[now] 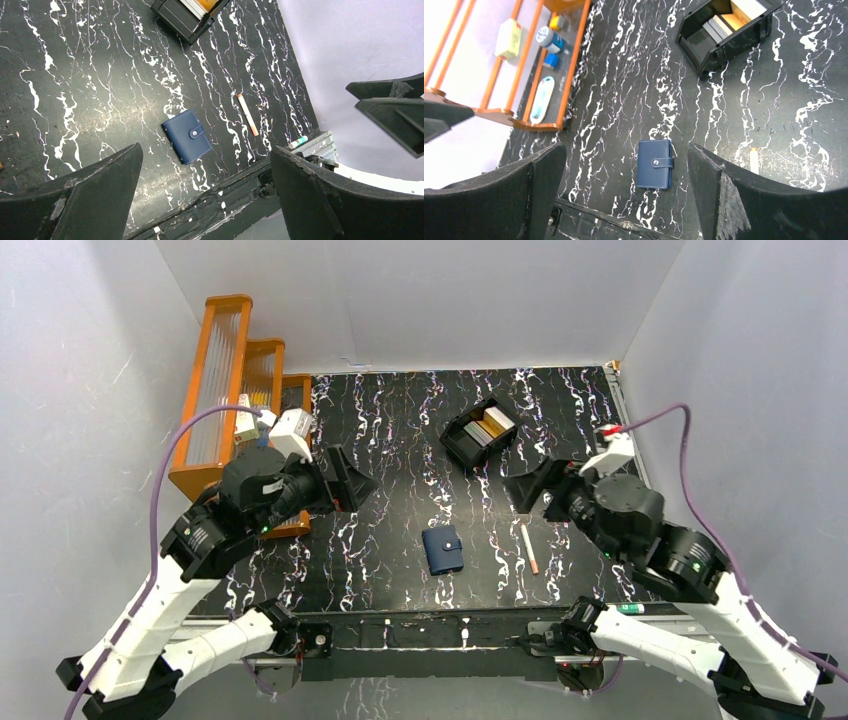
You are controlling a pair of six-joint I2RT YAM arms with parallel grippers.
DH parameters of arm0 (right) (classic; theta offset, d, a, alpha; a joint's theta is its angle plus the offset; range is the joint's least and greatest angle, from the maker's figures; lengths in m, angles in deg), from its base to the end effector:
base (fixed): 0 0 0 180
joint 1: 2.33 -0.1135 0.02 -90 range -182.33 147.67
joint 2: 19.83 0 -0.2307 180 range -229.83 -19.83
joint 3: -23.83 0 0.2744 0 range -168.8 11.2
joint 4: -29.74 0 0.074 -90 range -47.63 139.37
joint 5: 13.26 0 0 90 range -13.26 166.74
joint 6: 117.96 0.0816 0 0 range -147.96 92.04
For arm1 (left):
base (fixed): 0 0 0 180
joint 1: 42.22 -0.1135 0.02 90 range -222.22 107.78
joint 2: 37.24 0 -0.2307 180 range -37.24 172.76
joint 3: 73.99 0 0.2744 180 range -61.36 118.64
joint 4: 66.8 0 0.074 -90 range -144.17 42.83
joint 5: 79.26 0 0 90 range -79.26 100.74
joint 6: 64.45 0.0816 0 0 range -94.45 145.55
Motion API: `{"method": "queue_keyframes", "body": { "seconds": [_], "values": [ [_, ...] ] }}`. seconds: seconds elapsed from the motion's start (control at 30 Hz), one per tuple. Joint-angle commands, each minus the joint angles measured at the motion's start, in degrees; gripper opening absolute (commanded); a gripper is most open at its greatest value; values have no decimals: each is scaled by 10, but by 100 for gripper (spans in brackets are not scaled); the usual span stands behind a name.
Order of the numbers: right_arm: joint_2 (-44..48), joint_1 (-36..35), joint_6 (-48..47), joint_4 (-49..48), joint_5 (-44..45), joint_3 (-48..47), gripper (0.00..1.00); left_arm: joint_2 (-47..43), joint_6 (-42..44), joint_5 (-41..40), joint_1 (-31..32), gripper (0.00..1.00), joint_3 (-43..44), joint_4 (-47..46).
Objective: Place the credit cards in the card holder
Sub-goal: Reset both arms
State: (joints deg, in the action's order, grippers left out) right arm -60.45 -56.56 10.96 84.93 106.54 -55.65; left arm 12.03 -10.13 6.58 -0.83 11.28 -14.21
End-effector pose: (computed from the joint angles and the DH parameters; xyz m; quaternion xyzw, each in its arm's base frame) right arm 0.1484 0.1366 0.3951 0.0498 0.7871 0.2793 0.5477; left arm 0.1843 -0.1545 0.4052 0.0182 0.8013 -0.3494 0.4854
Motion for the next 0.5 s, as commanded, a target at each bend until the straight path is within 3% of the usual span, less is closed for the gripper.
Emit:
{"method": "queue_keyframes", "body": {
  "seconds": [0.0,0.47],
  "values": [
    [25,-2,21,3,36,1,98,-34,13,-6,2,99,-33,7],
    [24,-1,34,9,27,1,98,-67,8,-30,2,99,-47,-3]
  ]
}}
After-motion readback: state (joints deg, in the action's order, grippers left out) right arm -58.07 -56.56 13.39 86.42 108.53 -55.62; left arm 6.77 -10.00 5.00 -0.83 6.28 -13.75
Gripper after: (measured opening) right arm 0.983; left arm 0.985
